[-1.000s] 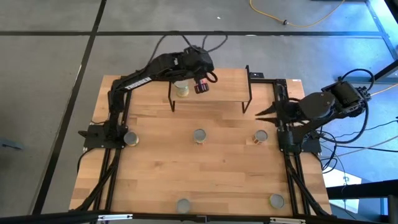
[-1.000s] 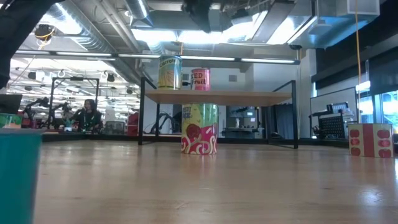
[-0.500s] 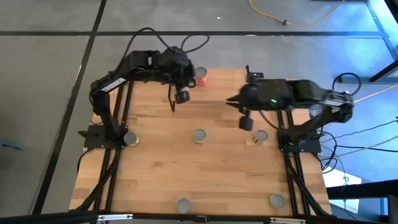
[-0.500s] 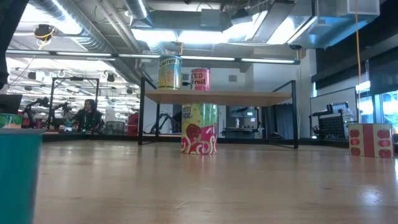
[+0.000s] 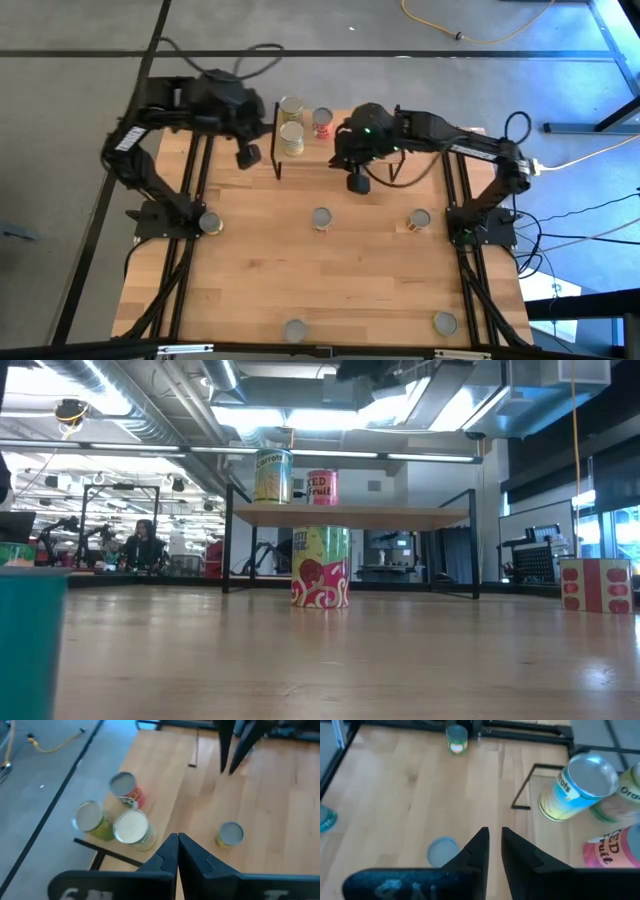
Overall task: Pick and place cans onto a shelf
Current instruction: Put the canned mixed fruits on the shelf
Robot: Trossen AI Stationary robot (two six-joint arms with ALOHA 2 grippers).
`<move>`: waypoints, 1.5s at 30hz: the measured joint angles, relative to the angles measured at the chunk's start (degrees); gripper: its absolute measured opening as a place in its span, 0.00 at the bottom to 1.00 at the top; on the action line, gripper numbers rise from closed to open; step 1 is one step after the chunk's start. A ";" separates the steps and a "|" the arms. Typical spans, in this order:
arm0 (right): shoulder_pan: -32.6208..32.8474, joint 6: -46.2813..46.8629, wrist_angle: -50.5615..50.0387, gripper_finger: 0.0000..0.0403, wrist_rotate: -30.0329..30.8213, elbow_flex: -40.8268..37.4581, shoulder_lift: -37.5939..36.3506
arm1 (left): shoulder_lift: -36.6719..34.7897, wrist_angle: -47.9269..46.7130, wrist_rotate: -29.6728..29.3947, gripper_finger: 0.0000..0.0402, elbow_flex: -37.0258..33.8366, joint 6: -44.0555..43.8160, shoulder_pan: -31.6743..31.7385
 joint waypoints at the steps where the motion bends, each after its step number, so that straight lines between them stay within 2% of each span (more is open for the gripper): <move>1: -1.08 -0.93 -0.02 0.13 -1.34 0.00 0.88 | -0.82 -0.03 -0.57 0.00 -0.01 -0.91 0.01; 5: -5.52 -3.58 -0.56 0.13 -5.65 0.00 4.23 | -3.57 -0.03 -0.96 0.00 0.00 -2.50 0.00; 15: -14.87 -10.66 0.00 0.13 -6.55 0.00 9.44 | -7.51 -1.54 0.04 0.00 -1.03 -4.38 -2.54; 21: -17.48 -13.47 1.64 0.13 -11.95 0.00 13.71 | -8.32 -1.53 -3.34 0.00 -1.68 -7.23 -2.99; 27: -17.71 -14.02 3.94 0.13 -7.97 -0.04 17.07 | -8.59 -1.52 -3.34 0.00 -1.73 -7.24 -2.99; 37: -17.72 -15.43 10.20 0.13 -0.02 -0.02 17.60 | -8.55 -1.52 -3.29 0.00 -1.73 -8.27 -3.01; 45: -17.71 -19.77 11.96 0.13 0.38 -0.02 17.60 | -8.55 -1.50 -3.27 0.00 -1.73 -8.24 -3.10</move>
